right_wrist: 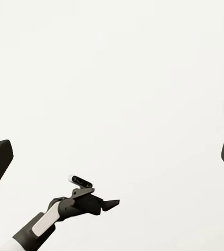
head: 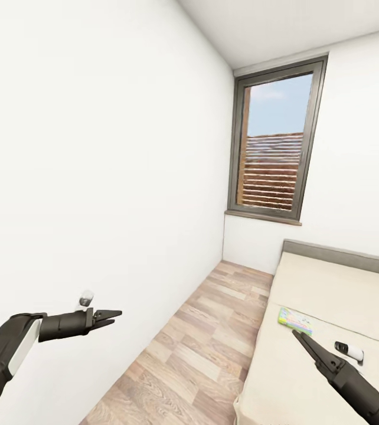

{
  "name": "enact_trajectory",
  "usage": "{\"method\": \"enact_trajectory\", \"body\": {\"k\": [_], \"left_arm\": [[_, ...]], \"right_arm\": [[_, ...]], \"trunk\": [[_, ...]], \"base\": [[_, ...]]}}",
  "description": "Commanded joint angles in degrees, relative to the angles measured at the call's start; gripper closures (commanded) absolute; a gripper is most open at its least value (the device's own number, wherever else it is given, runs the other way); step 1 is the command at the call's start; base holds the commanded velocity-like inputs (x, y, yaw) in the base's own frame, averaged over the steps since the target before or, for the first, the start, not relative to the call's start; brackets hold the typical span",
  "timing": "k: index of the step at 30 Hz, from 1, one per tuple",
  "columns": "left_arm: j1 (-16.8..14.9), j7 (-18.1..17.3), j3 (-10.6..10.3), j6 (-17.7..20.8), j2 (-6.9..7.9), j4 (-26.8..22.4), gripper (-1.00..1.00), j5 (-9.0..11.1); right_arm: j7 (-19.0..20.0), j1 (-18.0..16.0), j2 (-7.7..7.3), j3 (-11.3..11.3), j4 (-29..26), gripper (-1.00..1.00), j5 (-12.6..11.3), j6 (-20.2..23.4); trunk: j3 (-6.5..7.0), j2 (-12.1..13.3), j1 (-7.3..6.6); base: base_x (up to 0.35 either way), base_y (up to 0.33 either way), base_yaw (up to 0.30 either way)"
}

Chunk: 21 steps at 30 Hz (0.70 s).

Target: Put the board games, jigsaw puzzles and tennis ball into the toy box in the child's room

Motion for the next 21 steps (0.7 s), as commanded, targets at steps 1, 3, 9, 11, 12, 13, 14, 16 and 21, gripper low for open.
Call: {"method": "enact_trajectory", "body": {"k": [1, 3, 9, 11, 12, 13, 14, 16, 21], "left_arm": [[0.0, -0.11, 0.09, 0.28, 0.02, -0.01, -1.0, 0.13], [0.0, -0.15, 0.19, 0.22, 0.04, -0.01, -1.0, 0.15], [0.0, -0.37, 0.42, 0.23, 0.07, -0.01, -1.0, 0.2], [0.0, -0.41, 0.47, 0.16, 0.07, 0.02, -1.0, 0.19], [0.0, -0.41, 0.49, 0.13, 0.07, 0.03, -1.0, 0.19], [0.0, -0.39, 0.48, 0.12, 0.05, 0.05, -1.0, 0.17], [0.0, -0.38, 0.46, 0.14, 0.04, 0.06, -1.0, 0.16], [0.0, -0.35, 0.42, 0.17, 0.02, 0.08, -1.0, 0.15], [0.0, -0.28, 0.5, 0.32, 0.04, 0.16, -1.0, 0.17]], "right_arm": [[-0.03, 0.02, -0.02, -0.11, 0.04, -1.0, -0.38, 0.47], [-0.01, 0.02, -0.01, -0.37, 0.11, -1.0, -0.34, 0.48], [0.01, 0.02, 0.05, -0.84, 0.17, -1.0, -0.32, 0.49], [-0.01, 0.02, 0.08, -0.92, 0.16, -1.0, -0.31, 0.49], [-0.02, 0.02, 0.09, -0.95, 0.16, -1.0, -0.29, 0.49], [-0.03, 0.02, 0.1, -0.95, 0.16, -1.0, -0.27, 0.49], [-0.03, 0.02, 0.1, -0.96, 0.17, -1.0, -0.27, 0.49], [-0.04, 0.02, 0.11, -0.96, 0.19, -1.0, -0.28, 0.49], [-0.05, 0.02, 0.13, -1.02, 0.18, -1.0, -0.28, 0.49]], "trunk": [[0.06, -0.02, 0.02], [0.2, -0.02, 0.02], [0.61, -0.02, 0.02], [0.75, -0.02, 0.02], [0.81, -0.02, 0.02], [0.88, -0.02, 0.02], [0.95, -0.02, 0.02], [1.09, -0.02, 0.02], [1.43, -0.02, 0.02]], "base": [[0.0, 0.0, -0.211], [0.0, 0.0, -0.211], [0.0, 0.0, -0.211], [0.0, 0.0, -0.211], [0.0, 0.0, -0.211], [0.0, 0.0, -0.211], [0.0, 0.0, -0.211], [0.0, 0.0, -0.211], [0.0, 0.0, -0.211]]}}
